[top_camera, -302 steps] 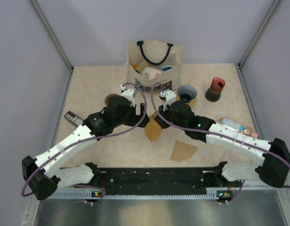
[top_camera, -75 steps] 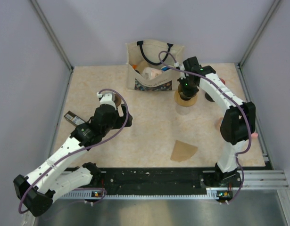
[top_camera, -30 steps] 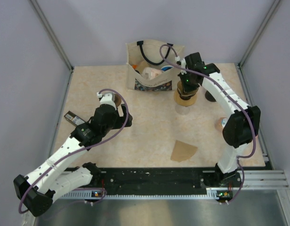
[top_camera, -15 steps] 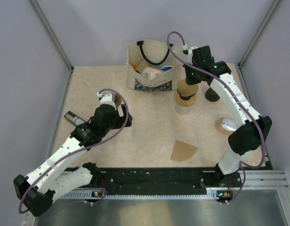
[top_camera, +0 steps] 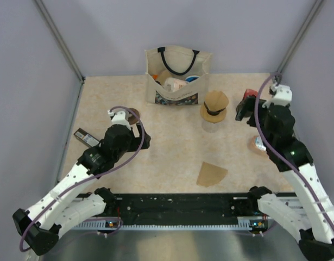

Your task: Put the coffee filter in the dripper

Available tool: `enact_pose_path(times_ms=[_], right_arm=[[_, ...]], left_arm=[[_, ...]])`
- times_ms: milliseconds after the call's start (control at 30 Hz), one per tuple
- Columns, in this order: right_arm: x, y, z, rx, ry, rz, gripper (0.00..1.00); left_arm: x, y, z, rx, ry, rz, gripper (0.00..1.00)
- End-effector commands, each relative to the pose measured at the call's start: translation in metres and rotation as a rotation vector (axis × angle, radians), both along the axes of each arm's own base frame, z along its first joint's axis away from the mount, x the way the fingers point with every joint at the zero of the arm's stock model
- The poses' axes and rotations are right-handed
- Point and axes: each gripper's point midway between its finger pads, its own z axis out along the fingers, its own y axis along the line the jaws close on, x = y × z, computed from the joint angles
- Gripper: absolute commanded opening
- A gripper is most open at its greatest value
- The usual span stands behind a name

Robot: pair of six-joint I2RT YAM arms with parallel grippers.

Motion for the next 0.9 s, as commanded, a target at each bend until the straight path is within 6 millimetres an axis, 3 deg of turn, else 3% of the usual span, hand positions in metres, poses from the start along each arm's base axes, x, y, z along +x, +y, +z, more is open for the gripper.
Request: enact_pose_path(times_ms=[0, 100, 467, 700, 867], right_arm=[[-0.026, -0.039, -0.013, 0.118, -0.056, -0.232, 0.99], [-0.045, -0.045, -0.037, 0.146, 0.012, -0.254, 0.99], [-0.087, -0.019, -0.12, 0.224, 0.327, -0.151, 0.99], [-0.09, -0.009, -0.155, 0.245, 0.416, -0.132, 0.99], [-0.087, -0.002, -0.166, 0.246, 0.418, -0.092, 0.99]], left_arm=[[-0.001, 0.002, -0.004, -0.02, -0.003, 0.023, 0.99], [-0.003, 0.0, -0.009, -0.033, 0.008, 0.015, 0.99], [-0.007, -0.002, -0.03, -0.039, 0.054, 0.012, 0.99], [-0.005, -0.001, -0.034, -0.054, 0.064, 0.045, 0.99], [0.005, 0.008, -0.041, -0.024, 0.087, 0.112, 0.99]])
